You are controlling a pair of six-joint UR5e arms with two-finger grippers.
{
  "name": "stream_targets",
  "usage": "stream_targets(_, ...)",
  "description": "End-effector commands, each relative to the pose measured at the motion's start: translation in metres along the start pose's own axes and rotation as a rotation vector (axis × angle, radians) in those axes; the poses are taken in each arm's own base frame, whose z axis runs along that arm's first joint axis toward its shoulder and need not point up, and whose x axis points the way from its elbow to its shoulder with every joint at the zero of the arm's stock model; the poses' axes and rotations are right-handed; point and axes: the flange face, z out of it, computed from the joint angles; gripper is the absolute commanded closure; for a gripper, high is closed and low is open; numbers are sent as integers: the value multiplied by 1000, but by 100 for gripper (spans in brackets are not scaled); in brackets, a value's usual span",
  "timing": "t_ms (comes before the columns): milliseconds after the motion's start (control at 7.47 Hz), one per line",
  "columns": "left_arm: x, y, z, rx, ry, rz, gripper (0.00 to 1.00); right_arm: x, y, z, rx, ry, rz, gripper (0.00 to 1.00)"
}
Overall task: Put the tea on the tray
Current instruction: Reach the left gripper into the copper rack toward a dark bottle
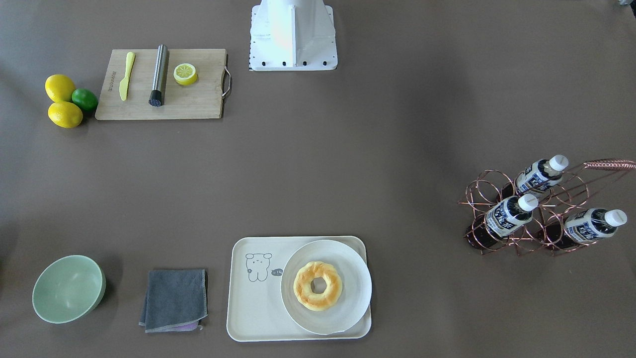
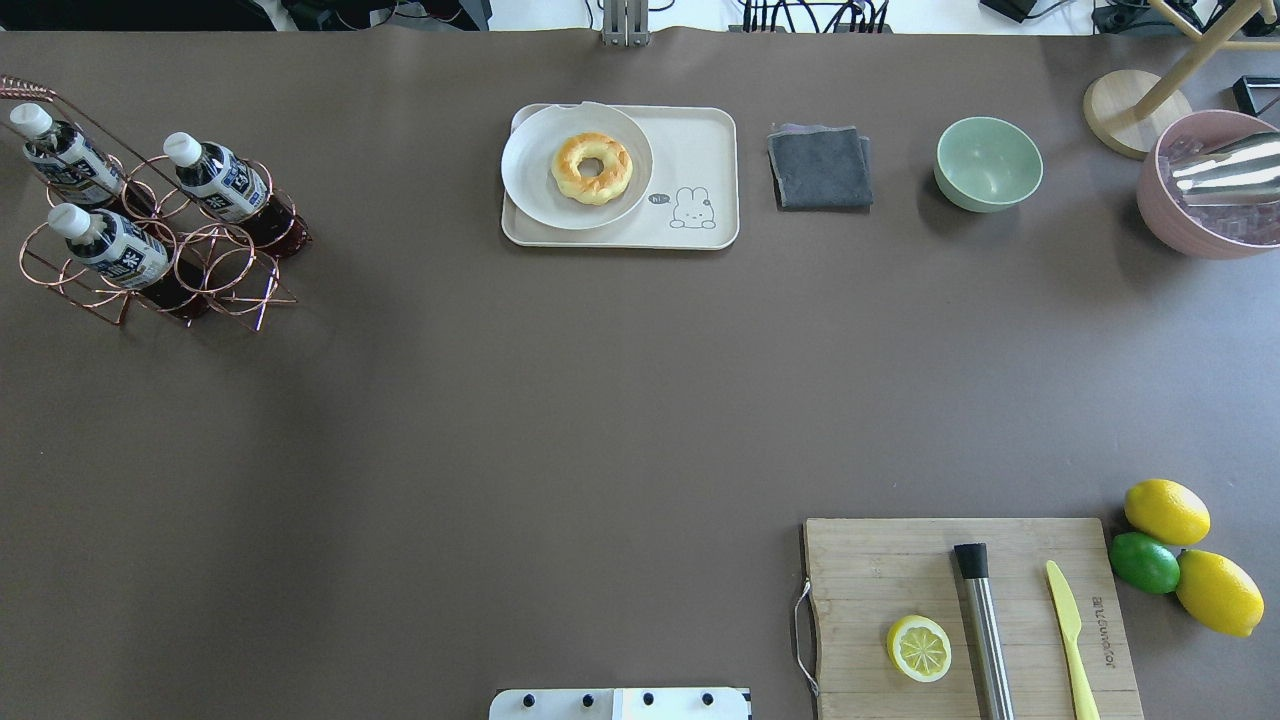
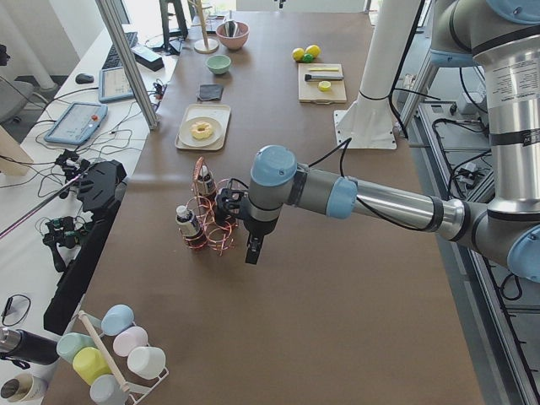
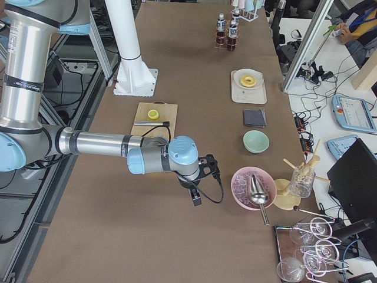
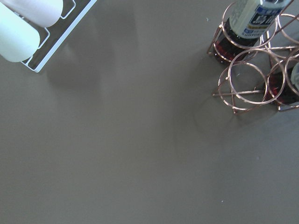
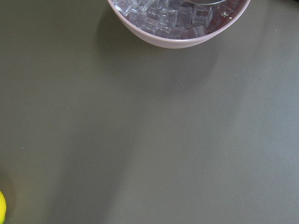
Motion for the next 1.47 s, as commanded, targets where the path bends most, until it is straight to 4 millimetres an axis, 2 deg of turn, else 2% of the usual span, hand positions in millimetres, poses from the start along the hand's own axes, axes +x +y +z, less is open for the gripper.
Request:
stream_targets(0,88,-54,-8,47,41,22,9,-1,0,1,-2,0,-2,0)
stream_targets(134,120,-67,-13,68,69,-23,11,-2,-1,2,-5,-2,-5,0)
stream_targets(268,142,-69,-5,92,86,-11,3,-2,-1,2,-4,-1,-6,0)
stream_targets(535,145,-77,31,142,66,54,2,-4,-2,2,-5,-4,-11,0)
stream_targets(669,149,-78,39,138,71,73,2,-4,-2,3,-8,-3,-11,0)
stream_targets(803,164,-91,49,129,83,95,2,-4,0,4,-9,-5,-9,0)
stream_targets(937,182,-100,56,126,98,44,3,-3,1,5,-11,-6,-6,0)
stream_targets(1204,209,-104,80,125,73,75,3,-4,1,5,-10,-10,-6,0)
stream_targets(1338,208,-108,85,122,69,72,4,-4,2,6,-13,-13,-5,0)
